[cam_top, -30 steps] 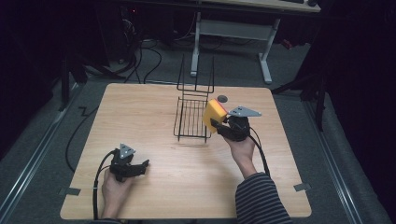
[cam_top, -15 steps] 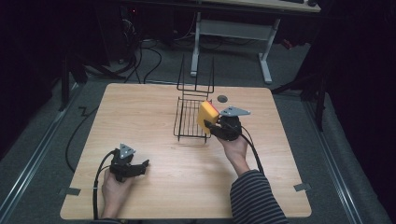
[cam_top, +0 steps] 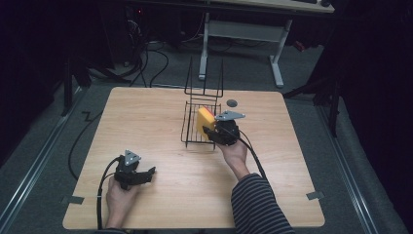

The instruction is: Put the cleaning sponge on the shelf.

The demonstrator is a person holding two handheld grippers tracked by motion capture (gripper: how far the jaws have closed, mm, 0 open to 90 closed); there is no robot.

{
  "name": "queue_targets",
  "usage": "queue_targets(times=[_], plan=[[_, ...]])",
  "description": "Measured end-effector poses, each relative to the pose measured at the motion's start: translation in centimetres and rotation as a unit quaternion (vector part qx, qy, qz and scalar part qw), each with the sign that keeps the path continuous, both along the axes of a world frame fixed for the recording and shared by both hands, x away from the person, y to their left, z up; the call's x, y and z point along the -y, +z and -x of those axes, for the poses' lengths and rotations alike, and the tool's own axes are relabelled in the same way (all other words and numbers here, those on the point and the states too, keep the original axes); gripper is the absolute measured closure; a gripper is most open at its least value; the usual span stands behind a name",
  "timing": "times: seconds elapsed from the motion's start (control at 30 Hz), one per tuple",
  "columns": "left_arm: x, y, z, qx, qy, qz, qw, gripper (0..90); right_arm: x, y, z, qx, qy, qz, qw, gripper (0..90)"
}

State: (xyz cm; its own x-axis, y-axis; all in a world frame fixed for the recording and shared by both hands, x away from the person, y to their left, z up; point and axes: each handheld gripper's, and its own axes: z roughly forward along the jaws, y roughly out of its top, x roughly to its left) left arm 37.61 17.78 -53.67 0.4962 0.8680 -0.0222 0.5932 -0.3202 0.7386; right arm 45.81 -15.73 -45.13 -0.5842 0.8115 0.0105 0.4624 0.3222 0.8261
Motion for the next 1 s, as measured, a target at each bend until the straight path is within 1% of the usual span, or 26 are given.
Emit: queue_targets(times=[0.23,0.27,0.37,0.5,0.8,1.0], plan=[[0.0,0.0,0.0,0.0,0.0,0.0,1.0,22.2,-0.3,-0.5,-0.6,-0.005,-0.001,0.006,1.0,60.9],[0.0,0.0,0.0,0.0,0.0,0.0,1.0,22.2,-0.3,-0.7,-0.6,-0.008,-0.005,0.004,0.9999,60.9],[0.0,0.0,0.0,0.0,0.0,-0.001,1.0,22.2,-0.4,-1.0,-0.9,-0.009,-0.004,0.011,0.9999,60.8],[0.0,0.0,0.0,0.0,0.0,-0.001,1.0,22.2,-0.6,-1.4,-1.1,-0.012,-0.005,0.011,0.9999,60.7],[0.0,0.0,0.0,0.0,0.0,0.0,1.0,22.2,-0.7,-1.7,-1.3,-0.018,-0.008,0.016,0.9997,60.7],[0.0,0.0,0.0,0.0,0.0,0.0,1.0,22.2,-0.7,-1.9,-1.5,-0.022,-0.009,0.013,0.9996,60.5]])
